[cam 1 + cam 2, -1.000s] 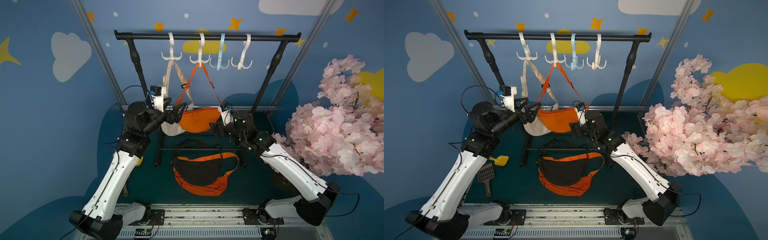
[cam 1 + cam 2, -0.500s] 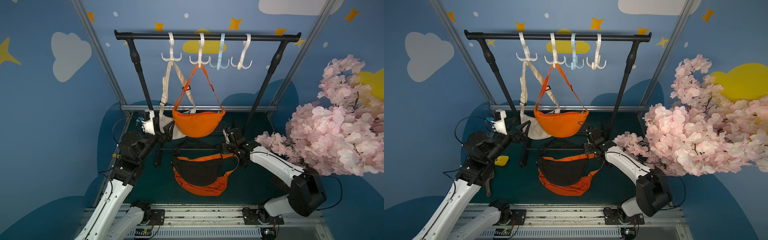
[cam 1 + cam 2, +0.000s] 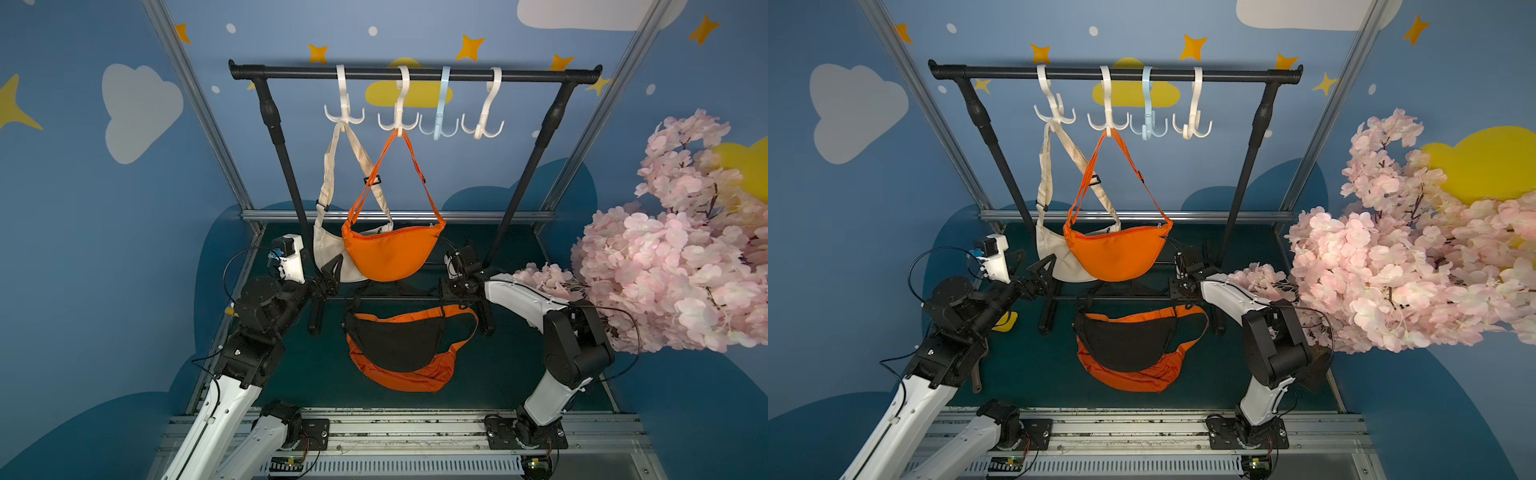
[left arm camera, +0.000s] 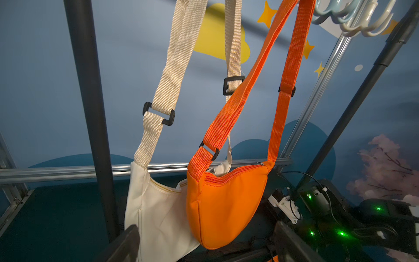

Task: Hang the bag on a hook
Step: Pick up the bag from the bag.

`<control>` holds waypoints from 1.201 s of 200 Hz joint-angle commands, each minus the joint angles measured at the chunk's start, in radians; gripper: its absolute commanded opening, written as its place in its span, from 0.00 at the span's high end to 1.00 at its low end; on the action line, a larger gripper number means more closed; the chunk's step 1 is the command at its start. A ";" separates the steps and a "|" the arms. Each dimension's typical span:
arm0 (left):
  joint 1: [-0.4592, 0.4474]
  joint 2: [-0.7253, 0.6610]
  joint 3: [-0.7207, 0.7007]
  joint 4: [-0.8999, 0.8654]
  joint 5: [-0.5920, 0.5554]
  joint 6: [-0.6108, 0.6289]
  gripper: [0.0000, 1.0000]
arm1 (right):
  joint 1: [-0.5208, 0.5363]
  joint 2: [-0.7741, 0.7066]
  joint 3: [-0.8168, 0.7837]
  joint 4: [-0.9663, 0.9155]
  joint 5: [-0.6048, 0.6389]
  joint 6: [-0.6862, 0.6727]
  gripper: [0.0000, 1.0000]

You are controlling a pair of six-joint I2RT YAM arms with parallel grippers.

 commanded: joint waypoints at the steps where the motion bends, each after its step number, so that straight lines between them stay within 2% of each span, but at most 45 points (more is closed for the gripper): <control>1: 0.007 0.007 0.004 0.002 0.002 -0.006 0.08 | 0.006 -0.033 0.012 0.007 -0.016 0.010 0.45; 115: 0.011 0.039 0.015 0.017 0.020 -0.007 0.07 | 0.029 0.078 0.044 -0.007 -0.030 0.012 0.50; 144: 0.011 0.044 0.015 0.017 0.024 -0.010 0.07 | 0.030 0.095 0.050 -0.003 -0.031 0.017 0.62; 193: 0.016 0.054 0.002 0.024 0.023 -0.014 0.07 | 0.032 0.096 0.088 -0.021 -0.048 -0.004 1.00; 240: 0.014 0.115 0.010 0.014 0.120 0.001 0.07 | 0.085 -0.051 0.090 -0.037 0.020 -0.066 1.00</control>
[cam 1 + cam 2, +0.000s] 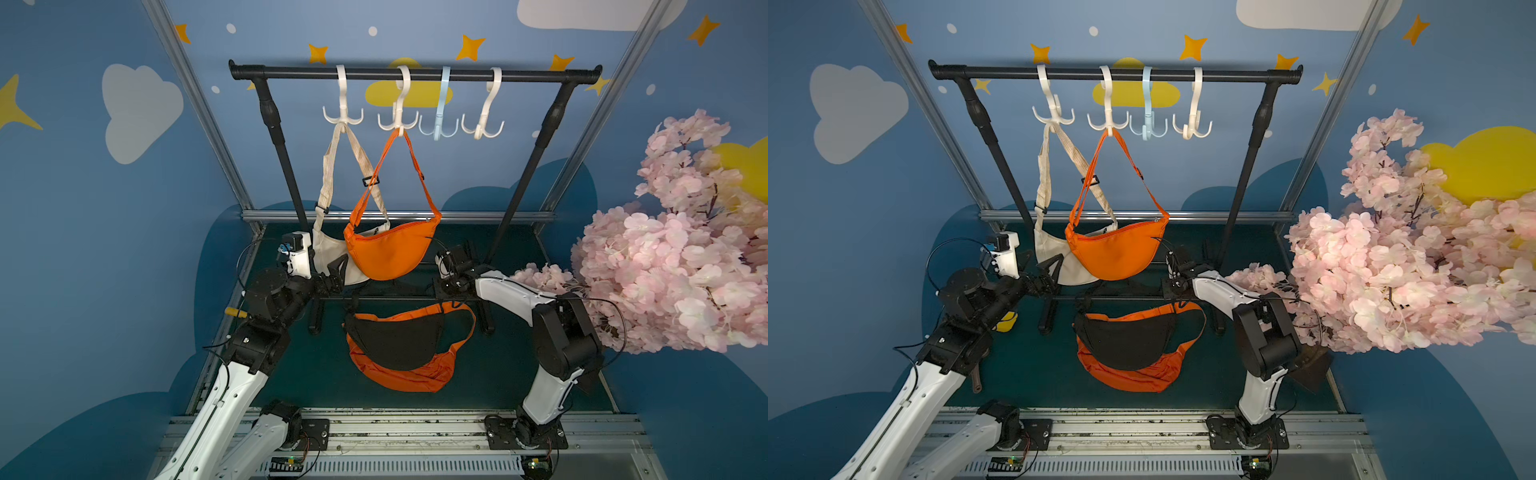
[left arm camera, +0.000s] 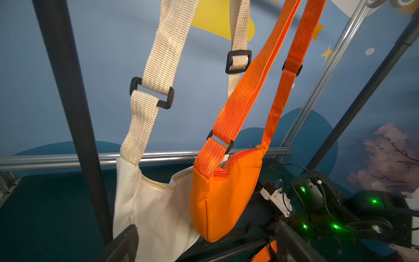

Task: Hang the bag on a hook
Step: Pick up the bag from the bag.

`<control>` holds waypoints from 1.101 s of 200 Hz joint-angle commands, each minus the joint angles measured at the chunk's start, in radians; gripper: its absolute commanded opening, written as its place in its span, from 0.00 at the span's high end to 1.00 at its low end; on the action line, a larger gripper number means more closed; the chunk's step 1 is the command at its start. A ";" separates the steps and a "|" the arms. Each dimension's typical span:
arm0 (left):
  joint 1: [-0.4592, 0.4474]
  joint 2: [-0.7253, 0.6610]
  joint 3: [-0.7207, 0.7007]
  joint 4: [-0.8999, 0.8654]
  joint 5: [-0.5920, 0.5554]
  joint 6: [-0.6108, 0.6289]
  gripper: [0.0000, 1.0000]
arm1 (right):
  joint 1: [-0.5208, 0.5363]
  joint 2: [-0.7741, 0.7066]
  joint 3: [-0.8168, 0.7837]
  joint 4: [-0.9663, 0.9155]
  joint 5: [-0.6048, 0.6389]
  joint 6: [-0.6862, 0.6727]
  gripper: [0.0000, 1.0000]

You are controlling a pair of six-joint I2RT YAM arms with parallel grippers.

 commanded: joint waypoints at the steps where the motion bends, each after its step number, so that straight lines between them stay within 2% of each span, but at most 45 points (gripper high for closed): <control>1: 0.004 0.034 0.010 0.005 0.063 0.008 0.07 | 0.034 -0.103 0.027 -0.024 0.037 -0.042 1.00; 46: 0.001 0.055 -0.027 0.066 0.181 0.049 0.08 | 0.093 -0.222 0.024 -0.048 0.057 -0.087 1.00; 62: -0.008 0.068 -0.040 0.083 0.296 0.095 0.08 | 0.116 -0.279 0.009 -0.034 0.054 -0.111 1.00; 81: -0.051 0.097 -0.046 0.089 0.352 0.138 0.09 | 0.131 -0.346 -0.008 -0.013 0.044 -0.137 1.00; 107: -0.168 0.149 -0.043 0.082 0.291 0.223 0.09 | 0.137 -0.416 -0.016 0.013 0.038 -0.177 1.00; 131: -0.239 0.228 -0.041 0.127 0.206 0.247 0.09 | 0.140 -0.456 -0.004 0.032 0.013 -0.213 1.00; 168: -0.291 0.391 -0.001 0.201 0.088 0.277 0.09 | 0.145 -0.472 0.036 0.045 -0.047 -0.239 1.00; 220: -0.328 0.564 0.075 0.320 0.071 0.287 0.09 | 0.164 -0.494 0.051 0.056 -0.098 -0.254 1.00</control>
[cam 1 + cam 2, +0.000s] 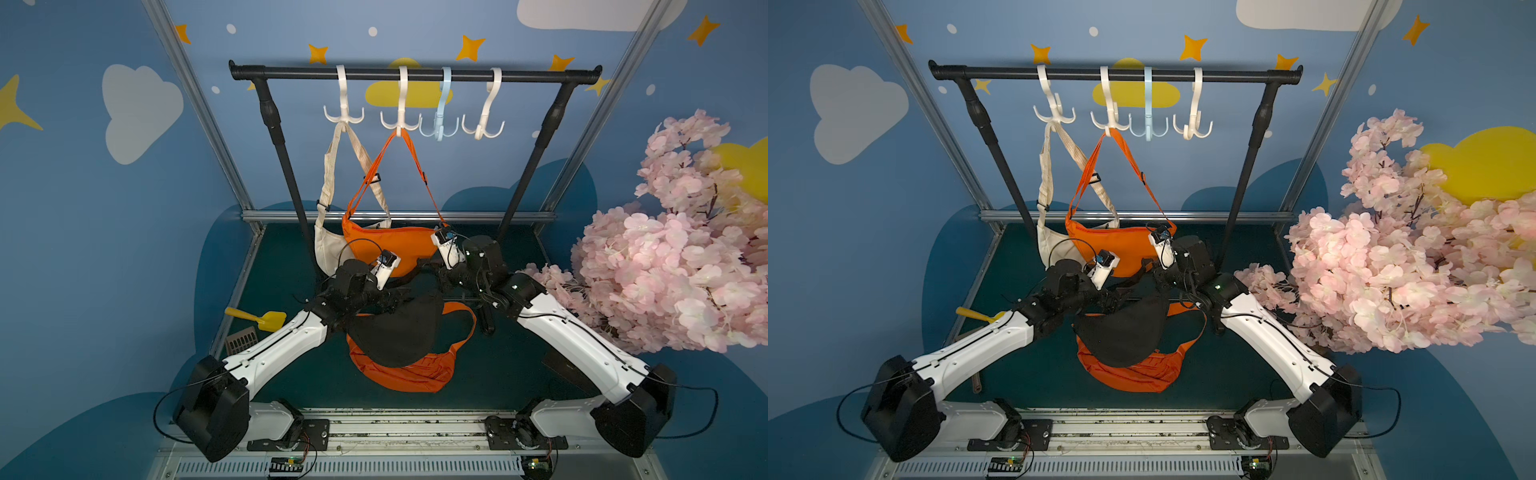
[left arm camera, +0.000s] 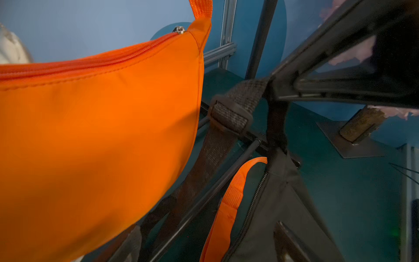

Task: Hang the bag on a hook
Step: Pick up the bag from the bag.

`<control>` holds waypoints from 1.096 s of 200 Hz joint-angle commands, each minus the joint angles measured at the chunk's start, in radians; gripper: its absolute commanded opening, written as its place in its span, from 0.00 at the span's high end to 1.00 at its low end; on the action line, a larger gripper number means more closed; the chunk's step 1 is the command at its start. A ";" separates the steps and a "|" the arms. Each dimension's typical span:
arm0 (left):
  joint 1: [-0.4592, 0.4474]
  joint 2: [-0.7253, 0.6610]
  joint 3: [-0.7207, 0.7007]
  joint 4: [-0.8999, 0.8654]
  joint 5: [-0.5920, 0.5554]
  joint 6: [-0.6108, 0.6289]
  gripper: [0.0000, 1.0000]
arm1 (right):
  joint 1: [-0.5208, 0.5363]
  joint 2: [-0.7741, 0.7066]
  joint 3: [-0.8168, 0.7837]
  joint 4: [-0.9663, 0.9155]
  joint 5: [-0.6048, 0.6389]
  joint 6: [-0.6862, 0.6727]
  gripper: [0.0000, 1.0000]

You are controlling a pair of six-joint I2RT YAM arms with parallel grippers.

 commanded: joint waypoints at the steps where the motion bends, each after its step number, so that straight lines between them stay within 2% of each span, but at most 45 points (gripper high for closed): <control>1: -0.011 0.041 0.056 0.108 -0.017 0.020 0.09 | 0.012 -0.041 0.038 0.030 -0.043 -0.018 1.00; 23: -0.022 0.106 0.079 0.142 -0.029 0.021 0.09 | 0.023 -0.057 0.041 0.028 -0.049 -0.025 1.00; 50: -0.021 0.170 0.098 0.159 -0.111 0.023 0.11 | 0.028 -0.084 0.040 0.023 -0.048 -0.027 1.00; 62: -0.021 0.186 0.103 0.160 -0.164 0.014 0.16 | 0.030 -0.098 0.037 0.021 -0.049 -0.026 1.00; 106: -0.002 0.187 0.156 0.067 -0.245 0.023 0.53 | 0.031 -0.149 0.024 0.032 -0.030 -0.010 1.00; 110: -0.001 0.180 0.156 0.060 -0.245 0.023 0.59 | 0.030 -0.152 0.024 0.032 -0.028 -0.009 1.00; 120: 0.002 0.160 0.151 0.056 -0.251 0.023 0.80 | 0.031 -0.160 0.027 0.030 -0.027 -0.009 1.00; 124: 0.003 0.150 0.149 0.060 -0.257 0.023 0.86 | 0.031 -0.162 0.028 0.030 -0.029 -0.009 1.00; 131: 0.003 0.135 0.143 0.062 -0.266 0.025 0.90 | 0.031 -0.167 0.027 0.032 -0.029 -0.009 1.00; 191: 0.013 -0.049 0.165 -0.004 -0.344 0.069 0.92 | 0.024 -0.151 0.056 0.004 0.056 0.005 1.00; 219: 0.023 -0.108 0.248 -0.113 -0.281 0.052 0.94 | -0.003 -0.095 0.028 0.011 0.067 0.027 1.00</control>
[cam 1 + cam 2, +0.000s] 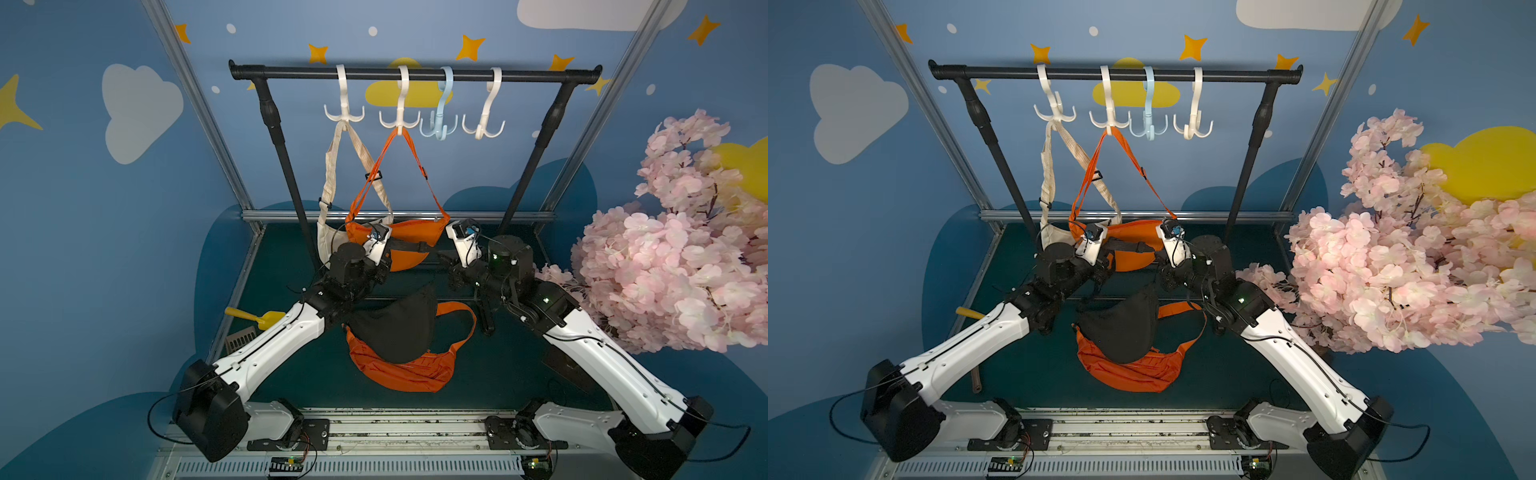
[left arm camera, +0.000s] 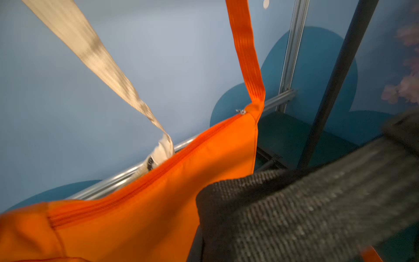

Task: Hang the bag on a hook
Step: Pick up the bag from the bag.

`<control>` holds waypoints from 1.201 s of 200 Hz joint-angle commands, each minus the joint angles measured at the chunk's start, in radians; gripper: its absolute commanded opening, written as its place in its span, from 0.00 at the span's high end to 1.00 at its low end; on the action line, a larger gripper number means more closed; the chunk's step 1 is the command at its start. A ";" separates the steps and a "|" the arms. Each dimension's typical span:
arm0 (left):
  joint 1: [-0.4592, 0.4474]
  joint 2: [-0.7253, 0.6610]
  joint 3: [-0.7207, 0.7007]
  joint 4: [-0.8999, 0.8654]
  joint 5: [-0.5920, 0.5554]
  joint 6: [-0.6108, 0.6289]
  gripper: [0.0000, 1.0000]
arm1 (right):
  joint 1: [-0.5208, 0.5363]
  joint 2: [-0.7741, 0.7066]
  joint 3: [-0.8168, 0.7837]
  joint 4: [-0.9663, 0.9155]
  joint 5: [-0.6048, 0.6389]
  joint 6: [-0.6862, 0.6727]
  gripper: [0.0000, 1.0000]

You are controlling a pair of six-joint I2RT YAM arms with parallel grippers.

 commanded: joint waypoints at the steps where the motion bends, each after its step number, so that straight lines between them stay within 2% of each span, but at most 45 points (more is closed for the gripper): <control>1: 0.010 -0.049 0.086 -0.095 0.032 0.004 0.94 | -0.022 0.046 -0.002 0.008 0.035 0.028 1.00; 51: 0.010 -0.084 0.160 -0.210 0.130 -0.050 0.94 | -0.043 0.116 -0.112 0.086 -0.057 0.082 1.00; 68: 0.008 -0.076 0.166 -0.228 0.140 -0.055 0.95 | -0.030 0.094 -0.158 0.136 -0.106 0.067 0.73; 83: 0.007 -0.069 0.168 -0.234 0.144 -0.056 0.96 | -0.014 0.053 -0.200 0.196 -0.108 0.043 0.57; 108: 0.005 -0.059 0.167 -0.233 0.142 -0.056 0.96 | -0.003 -0.001 -0.219 0.236 -0.095 0.000 0.35; 133: 0.006 -0.055 0.171 -0.232 0.146 -0.048 0.96 | 0.007 -0.020 -0.206 0.251 -0.094 -0.055 0.22; 195: 0.005 -0.060 0.178 -0.233 0.153 -0.047 0.96 | 0.011 0.116 -0.107 0.336 -0.114 -0.172 0.20; 240: 0.005 -0.066 0.176 -0.234 0.157 -0.050 0.96 | 0.016 0.264 0.001 0.391 -0.134 -0.196 0.21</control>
